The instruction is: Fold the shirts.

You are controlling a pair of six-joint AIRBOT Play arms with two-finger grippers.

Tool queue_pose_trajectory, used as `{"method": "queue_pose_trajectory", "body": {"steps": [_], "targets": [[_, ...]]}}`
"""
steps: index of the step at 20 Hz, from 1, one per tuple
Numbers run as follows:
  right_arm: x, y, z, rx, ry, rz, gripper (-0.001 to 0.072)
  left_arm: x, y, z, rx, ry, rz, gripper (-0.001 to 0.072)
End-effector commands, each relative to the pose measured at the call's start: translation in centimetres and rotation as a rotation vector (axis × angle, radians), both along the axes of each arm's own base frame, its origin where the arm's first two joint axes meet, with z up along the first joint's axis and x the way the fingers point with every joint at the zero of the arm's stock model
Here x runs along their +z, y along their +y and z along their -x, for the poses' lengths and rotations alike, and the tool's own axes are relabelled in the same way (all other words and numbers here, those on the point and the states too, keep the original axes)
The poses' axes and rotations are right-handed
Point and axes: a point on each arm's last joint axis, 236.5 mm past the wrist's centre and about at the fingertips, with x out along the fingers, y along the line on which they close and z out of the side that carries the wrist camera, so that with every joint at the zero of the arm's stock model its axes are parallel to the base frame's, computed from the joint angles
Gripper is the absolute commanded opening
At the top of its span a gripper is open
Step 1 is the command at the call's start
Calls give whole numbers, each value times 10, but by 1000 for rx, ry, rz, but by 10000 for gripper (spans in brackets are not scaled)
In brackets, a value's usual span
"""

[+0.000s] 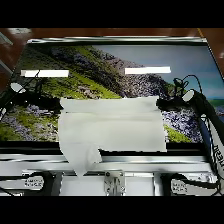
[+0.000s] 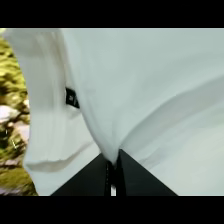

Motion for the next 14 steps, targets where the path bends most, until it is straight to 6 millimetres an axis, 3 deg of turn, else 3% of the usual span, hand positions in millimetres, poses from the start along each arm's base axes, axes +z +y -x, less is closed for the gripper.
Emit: {"method": "queue_pose_trajectory", "body": {"steps": [1,2,3,4,5,6,8,10,11,12,14], "targets": [[-13,5,24,6,120,-27,61,-13,5,26,28,131,-25,35],[-12,5,23,0,118,-29,69,-15,8,29,47,154,-36,36],[-8,7,20,-4,107,-39,176,-15,7,32,49,170,-34,83],[1,10,13,-12,82,-56,460,-14,6,36,41,185,-29,302],[11,10,9,-8,60,-57,591,-12,6,43,24,212,-26,560],[28,7,5,14,35,-37,590,-8,12,51,6,239,-42,618],[66,-16,4,65,-12,81,590,5,33,65,-9,282,-94,617],[96,-58,28,62,29,207,577,27,55,83,21,301,-103,617],[100,-75,54,43,102,212,495,34,63,93,54,309,-93,612],[99,-85,80,24,185,173,501,37,69,108,96,324,-83,610],[85,-77,134,24,338,-31,625,21,71,158,158,376,-52,610]]}}
